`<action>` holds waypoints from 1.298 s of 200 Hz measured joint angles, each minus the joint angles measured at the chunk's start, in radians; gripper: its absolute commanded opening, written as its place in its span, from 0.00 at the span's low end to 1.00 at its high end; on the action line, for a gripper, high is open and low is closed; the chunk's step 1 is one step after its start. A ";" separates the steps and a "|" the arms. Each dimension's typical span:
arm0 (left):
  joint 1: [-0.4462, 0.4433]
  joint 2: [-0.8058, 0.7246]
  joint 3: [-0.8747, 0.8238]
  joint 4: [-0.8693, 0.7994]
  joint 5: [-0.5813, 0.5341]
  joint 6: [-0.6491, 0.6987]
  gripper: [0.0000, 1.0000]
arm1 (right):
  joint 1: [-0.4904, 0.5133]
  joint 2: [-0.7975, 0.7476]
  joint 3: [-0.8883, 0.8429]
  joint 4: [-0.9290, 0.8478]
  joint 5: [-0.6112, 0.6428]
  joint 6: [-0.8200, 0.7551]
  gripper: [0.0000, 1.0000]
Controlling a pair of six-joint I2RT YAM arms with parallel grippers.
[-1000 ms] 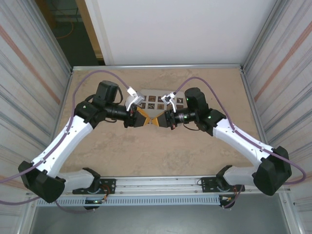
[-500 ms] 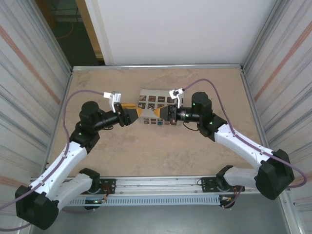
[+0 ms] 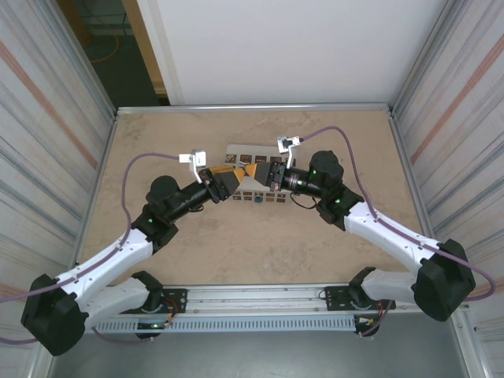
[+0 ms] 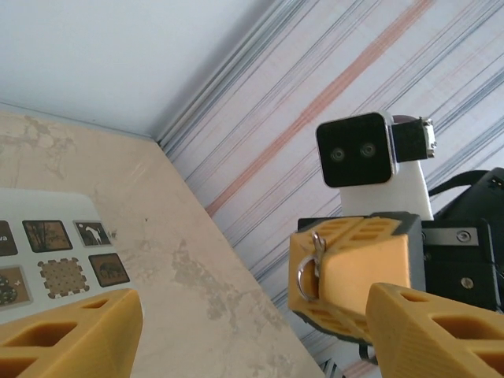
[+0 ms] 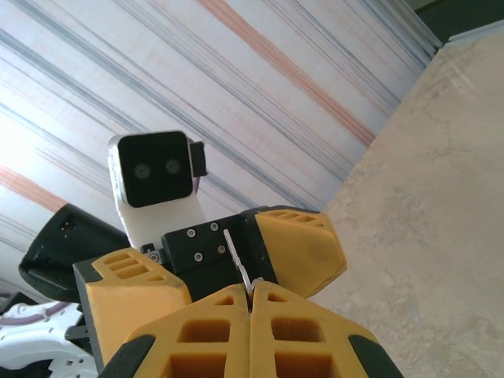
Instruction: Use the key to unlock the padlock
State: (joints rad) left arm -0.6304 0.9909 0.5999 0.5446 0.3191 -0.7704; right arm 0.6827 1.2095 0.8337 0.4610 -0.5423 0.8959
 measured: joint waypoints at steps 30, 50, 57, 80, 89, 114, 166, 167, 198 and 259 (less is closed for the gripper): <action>0.000 0.029 0.000 0.053 -0.014 -0.029 0.57 | 0.011 0.013 0.000 0.006 0.001 0.014 0.00; 0.000 0.040 0.000 0.069 -0.015 -0.037 0.44 | 0.014 0.020 0.000 0.010 0.001 0.014 0.00; 0.000 0.043 0.000 0.074 -0.015 -0.038 0.39 | 0.014 0.021 0.000 0.010 0.002 0.016 0.00; -0.003 0.048 0.006 0.086 -0.012 -0.037 0.22 | 0.014 0.022 -0.006 0.010 0.015 0.018 0.00; -0.005 0.052 0.010 0.089 -0.012 -0.043 0.18 | 0.014 0.023 -0.008 0.010 0.018 0.020 0.00; -0.005 0.061 0.021 0.090 -0.006 -0.040 0.16 | 0.014 0.028 -0.008 0.010 0.023 0.021 0.00; -0.006 0.063 0.028 0.089 -0.005 -0.040 0.07 | 0.013 0.029 -0.008 0.011 0.024 0.033 0.00; -0.006 0.063 0.028 0.089 -0.005 -0.040 0.07 | 0.013 0.029 -0.008 0.011 0.023 0.033 0.00; -0.006 0.063 0.031 0.088 -0.002 -0.039 0.00 | 0.013 0.033 -0.008 0.018 0.023 0.039 0.07; 0.027 0.026 0.112 -0.135 0.053 0.062 0.00 | -0.018 0.007 -0.011 -0.033 -0.044 -0.010 0.36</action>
State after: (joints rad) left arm -0.6029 1.0164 0.7120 0.4095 0.3717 -0.7086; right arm 0.6647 1.2163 0.8227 0.4282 -0.5861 0.8864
